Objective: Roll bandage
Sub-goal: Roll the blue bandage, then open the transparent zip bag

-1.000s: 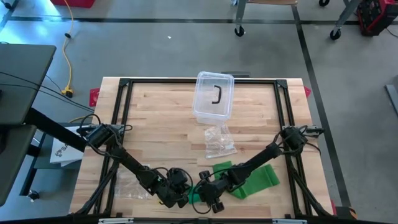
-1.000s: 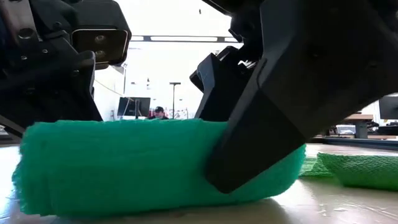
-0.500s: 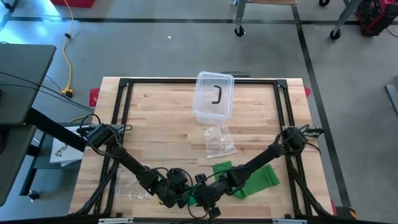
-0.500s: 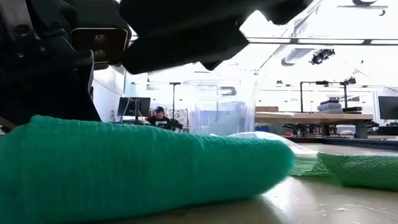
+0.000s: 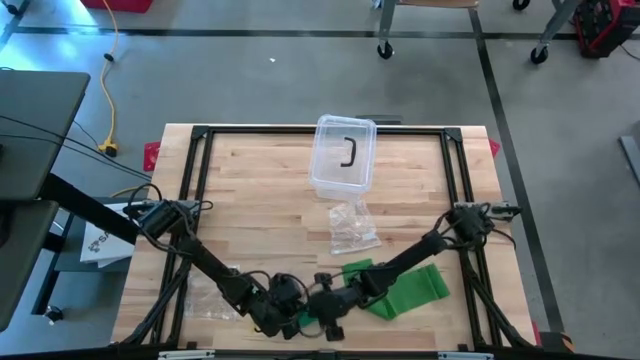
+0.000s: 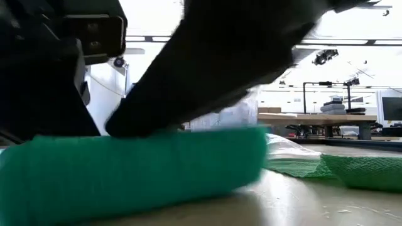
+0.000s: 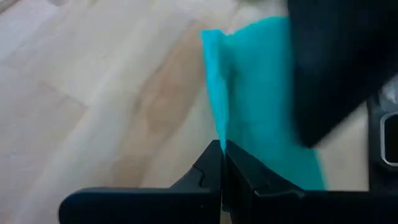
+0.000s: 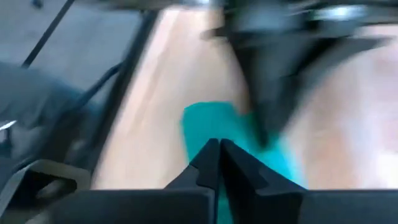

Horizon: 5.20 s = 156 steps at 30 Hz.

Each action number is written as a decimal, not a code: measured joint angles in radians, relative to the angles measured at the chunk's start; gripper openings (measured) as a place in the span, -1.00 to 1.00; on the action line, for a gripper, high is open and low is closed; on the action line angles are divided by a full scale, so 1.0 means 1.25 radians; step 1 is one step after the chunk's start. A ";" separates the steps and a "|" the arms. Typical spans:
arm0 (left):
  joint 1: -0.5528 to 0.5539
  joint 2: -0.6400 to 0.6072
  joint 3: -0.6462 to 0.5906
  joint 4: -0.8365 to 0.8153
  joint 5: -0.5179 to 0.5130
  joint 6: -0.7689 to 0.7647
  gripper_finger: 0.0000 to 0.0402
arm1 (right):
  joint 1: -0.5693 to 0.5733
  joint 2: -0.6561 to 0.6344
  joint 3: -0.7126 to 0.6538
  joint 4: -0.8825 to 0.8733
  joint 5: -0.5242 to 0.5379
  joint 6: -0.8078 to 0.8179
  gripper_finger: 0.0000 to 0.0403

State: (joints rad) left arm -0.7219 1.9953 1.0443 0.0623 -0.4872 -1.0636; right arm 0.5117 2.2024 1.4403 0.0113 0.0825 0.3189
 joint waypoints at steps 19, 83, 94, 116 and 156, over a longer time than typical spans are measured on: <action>-0.023 -0.161 0.000 -0.171 -0.026 0.142 -0.57 | -0.074 0.008 -0.002 -0.014 0.002 -0.003 -1.00; -0.125 -0.213 0.000 -0.666 0.103 -0.647 -0.69 | -0.030 -0.199 -0.112 -0.176 0.103 -0.151 -0.19; -0.228 -0.174 0.001 -0.742 0.202 -0.928 -0.50 | 0.053 -0.198 -0.112 -0.173 0.163 -0.090 -0.20; -0.156 -0.142 0.129 -0.477 -0.187 -0.460 -0.99 | 0.100 -0.197 -0.110 0.163 0.237 -0.456 -0.20; -0.156 -0.276 0.129 -0.290 -0.178 0.184 -0.95 | 0.039 -0.195 -0.112 0.072 -0.154 -0.198 -0.99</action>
State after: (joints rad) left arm -0.9173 1.6506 1.2053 -0.2996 -0.7093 -0.8342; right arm 0.5602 1.9589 1.3003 0.1016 -0.1097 0.0712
